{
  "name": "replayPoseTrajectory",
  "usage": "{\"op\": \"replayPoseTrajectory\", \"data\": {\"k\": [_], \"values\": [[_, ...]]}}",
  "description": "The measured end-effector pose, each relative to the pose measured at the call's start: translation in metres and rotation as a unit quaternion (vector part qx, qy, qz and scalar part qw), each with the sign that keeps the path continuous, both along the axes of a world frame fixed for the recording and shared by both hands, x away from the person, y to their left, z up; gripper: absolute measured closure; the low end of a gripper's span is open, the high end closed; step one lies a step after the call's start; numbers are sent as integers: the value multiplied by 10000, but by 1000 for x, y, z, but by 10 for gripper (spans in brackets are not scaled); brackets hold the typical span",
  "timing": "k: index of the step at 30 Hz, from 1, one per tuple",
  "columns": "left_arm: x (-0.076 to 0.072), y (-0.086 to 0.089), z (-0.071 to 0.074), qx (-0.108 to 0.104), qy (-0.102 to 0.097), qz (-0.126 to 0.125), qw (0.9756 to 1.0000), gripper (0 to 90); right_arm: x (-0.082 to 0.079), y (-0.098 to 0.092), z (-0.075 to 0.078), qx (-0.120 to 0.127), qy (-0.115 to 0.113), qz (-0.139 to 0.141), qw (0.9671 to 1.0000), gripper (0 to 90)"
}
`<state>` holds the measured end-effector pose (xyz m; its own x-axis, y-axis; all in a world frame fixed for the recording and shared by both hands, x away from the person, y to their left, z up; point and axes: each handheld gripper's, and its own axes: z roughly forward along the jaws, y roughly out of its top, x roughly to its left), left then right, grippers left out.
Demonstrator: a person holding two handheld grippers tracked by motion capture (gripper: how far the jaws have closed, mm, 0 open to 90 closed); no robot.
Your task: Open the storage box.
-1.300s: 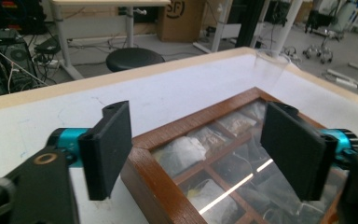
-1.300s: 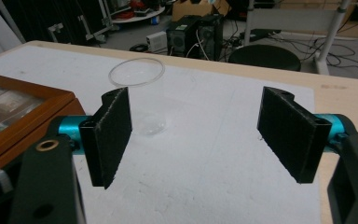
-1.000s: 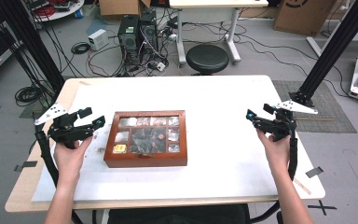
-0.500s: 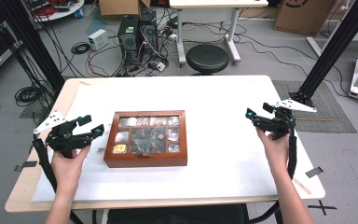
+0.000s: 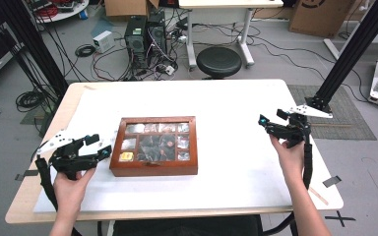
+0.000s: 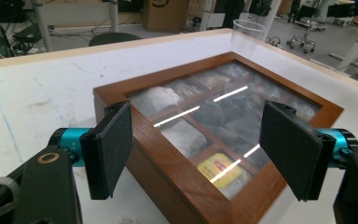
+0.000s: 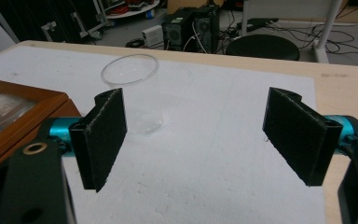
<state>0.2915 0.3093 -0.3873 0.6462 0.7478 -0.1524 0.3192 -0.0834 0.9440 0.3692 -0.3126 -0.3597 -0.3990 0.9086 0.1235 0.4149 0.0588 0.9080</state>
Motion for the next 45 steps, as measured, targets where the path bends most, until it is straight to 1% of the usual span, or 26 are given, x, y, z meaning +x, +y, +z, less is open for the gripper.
{"op": "replayPoseTrajectory", "data": {"k": [3,4,9,10,11,16,18,22,26,28,31,32,33,34,35,37,38,39,42,45], "values": [[-5,-2,-4,55,54,-39,10000,261,0,0,0,1,20,-21,10000,218],[-6,-3,-6,48,87,-43,9999,261,0,0,-1,2,25,-24,10000,218],[-10,-4,-14,175,281,-78,9994,261,0,0,-1,3,17,-35,10000,218],[-10,-4,-14,175,281,-78,9994,261,0,0,-1,1,16,-40,10000,218],[-11,-4,-16,204,342,-91,9992,261,0,-1,-1,0,13,-46,10000,218],[-14,-4,-19,276,398,-93,9988,261,0,-1,-1,-12,20,-52,10000,218],[-15,-5,-21,358,466,-102,9982,261,0,-1,-1,-10,17,-68,10000,218],[-16,-7,-26,446,619,-169,9969,261,-1,-2,-1,5,11,-85,10000,218],[-17,-10,-28,508,687,-231,9961,261,-1,-3,-1,3,12,-94,10000,218],[-19,-13,-29,631,759,-270,9947,265,-1,-3,-1,5,22,-106,9999,218],[-20,-16,-32,805,877,-250,9926,276,-1,-3,-2,-2,28,-114,9999,218],[-20,-16,-32,805,877,-250,9926,277,-1,-3,-2,-2,28,-114,9999,218],[-20,-17,-33,886,921,-246,9915,282,-1,-3,-2,-10,27,-117,9999,218],[-20,-17,-33,886,921,-246,9915,283,-1,-3,-2,-10,27,-117,9999,218],[-20,-17,-35,943,989,-240,9903,287,0,-3,-2,-20,36,-130,9999,218],[-19,-17,-36,1008,1072,-246,9888,289,0,-4,-2,-19,46,-152,9999,218],[-19,-17,-36,1008,1072,-246,9888,294,0,-4,-3,-20,44,-155,9999,218],[-18,-18,-37,1008,1122,-258,9882,306,-1,-4,-3,-20,41,-155,9999,218],[-18,-19,-37,1032,1124,-279,9879,316,-1,-4,-3,-23,42,-157,9999,218],[-18,-20,-38,1069,1141,-306,9872,363,0,-4,-3,-29,43,-163,9999,219]]}}
